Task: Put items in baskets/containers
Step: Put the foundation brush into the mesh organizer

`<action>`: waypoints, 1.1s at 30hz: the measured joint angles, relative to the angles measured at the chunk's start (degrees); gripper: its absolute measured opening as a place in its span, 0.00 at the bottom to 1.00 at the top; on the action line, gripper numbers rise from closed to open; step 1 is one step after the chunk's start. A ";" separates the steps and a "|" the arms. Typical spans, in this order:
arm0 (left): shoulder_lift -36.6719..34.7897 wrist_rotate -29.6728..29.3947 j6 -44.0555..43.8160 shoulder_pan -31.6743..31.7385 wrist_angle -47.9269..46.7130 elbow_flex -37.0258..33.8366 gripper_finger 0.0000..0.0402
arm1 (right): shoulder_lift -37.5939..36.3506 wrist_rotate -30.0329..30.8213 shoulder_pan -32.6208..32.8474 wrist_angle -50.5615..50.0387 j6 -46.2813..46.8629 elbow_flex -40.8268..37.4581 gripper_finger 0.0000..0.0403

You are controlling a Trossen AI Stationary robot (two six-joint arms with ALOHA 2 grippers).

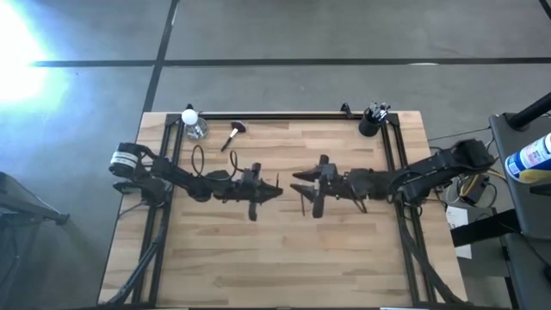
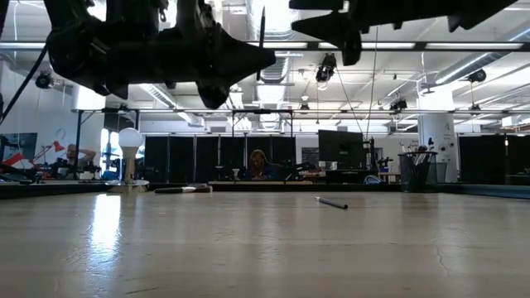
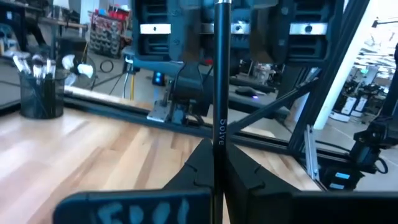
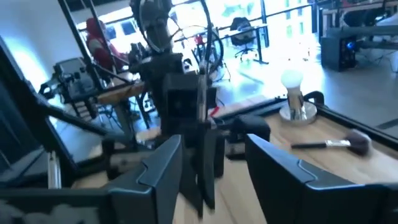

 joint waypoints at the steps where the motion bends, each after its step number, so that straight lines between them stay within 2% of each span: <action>1: 0.00 0.02 0.49 0.04 -0.06 0.29 0.02 | 0.58 -0.17 -0.36 0.05 -0.01 0.93 0.43; 8: -0.02 0.02 2.34 0.26 -0.28 1.75 0.02 | 4.81 -0.82 -1.42 -1.35 -2.14 7.03 0.54; 14: -0.02 0.10 2.38 0.35 -0.36 1.75 0.02 | 8.17 -1.28 -2.82 -2.44 -1.05 11.03 0.52; 19: -0.04 0.10 2.38 0.39 -0.97 1.71 0.02 | 10.33 -1.08 -3.27 -2.62 -1.77 14.23 0.40; 25: -0.11 -0.05 1.85 0.54 -2.27 1.62 0.03 | 9.38 -1.09 -3.21 -5.69 -3.57 15.26 0.08; 29: -0.15 -0.85 0.65 0.63 -2.57 1.62 0.09 | 8.89 -0.99 -3.18 -5.88 -3.95 15.30 0.03; 33: -0.28 -1.66 -0.92 0.77 -2.64 1.57 0.13 | 7.07 2.33 -3.18 -9.32 -5.14 15.23 0.02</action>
